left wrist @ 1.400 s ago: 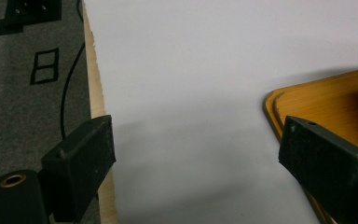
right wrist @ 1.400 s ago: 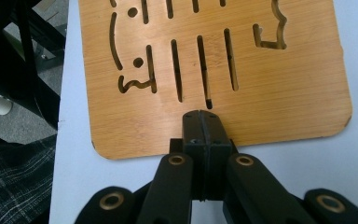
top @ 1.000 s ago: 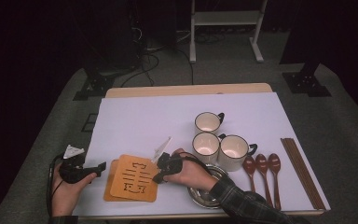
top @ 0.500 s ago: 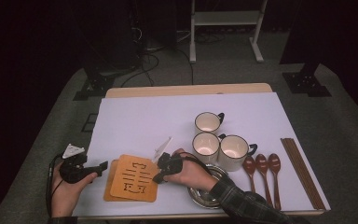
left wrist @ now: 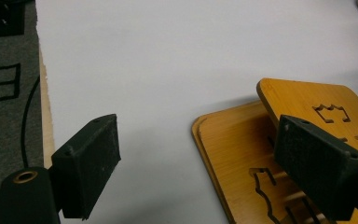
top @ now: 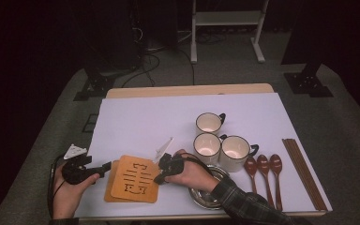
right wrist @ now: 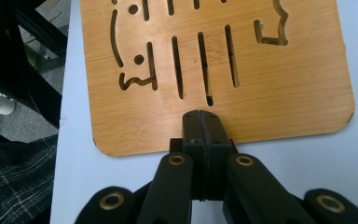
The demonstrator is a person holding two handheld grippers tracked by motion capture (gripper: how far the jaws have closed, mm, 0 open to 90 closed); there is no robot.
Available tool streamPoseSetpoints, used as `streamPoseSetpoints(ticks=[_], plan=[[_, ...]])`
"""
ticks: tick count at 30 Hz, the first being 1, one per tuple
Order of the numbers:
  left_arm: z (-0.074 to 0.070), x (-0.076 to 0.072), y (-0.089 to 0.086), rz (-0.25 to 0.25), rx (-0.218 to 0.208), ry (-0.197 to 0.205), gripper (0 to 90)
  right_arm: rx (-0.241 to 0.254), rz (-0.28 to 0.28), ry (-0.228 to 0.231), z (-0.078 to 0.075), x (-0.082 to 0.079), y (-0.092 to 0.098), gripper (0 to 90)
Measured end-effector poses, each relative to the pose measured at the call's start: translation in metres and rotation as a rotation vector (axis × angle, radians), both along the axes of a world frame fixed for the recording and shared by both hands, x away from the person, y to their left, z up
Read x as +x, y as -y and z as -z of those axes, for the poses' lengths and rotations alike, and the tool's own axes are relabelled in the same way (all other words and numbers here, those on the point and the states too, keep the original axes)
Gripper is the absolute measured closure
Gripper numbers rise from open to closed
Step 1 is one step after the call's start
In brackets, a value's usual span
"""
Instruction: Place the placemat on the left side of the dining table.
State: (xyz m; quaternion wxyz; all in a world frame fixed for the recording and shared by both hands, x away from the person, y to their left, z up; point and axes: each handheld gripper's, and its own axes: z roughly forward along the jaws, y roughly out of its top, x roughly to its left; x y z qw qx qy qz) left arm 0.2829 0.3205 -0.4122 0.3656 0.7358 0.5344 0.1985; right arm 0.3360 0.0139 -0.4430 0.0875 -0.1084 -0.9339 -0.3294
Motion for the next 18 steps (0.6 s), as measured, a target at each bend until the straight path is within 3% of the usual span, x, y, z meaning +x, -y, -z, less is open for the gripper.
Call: streamPoseSetpoints(ticks=[18], plan=[[-0.001,-0.004,0.013,0.032,-0.039,0.002,13.6,-0.001,0.000,0.001,0.000,0.000,0.000,89.6]])
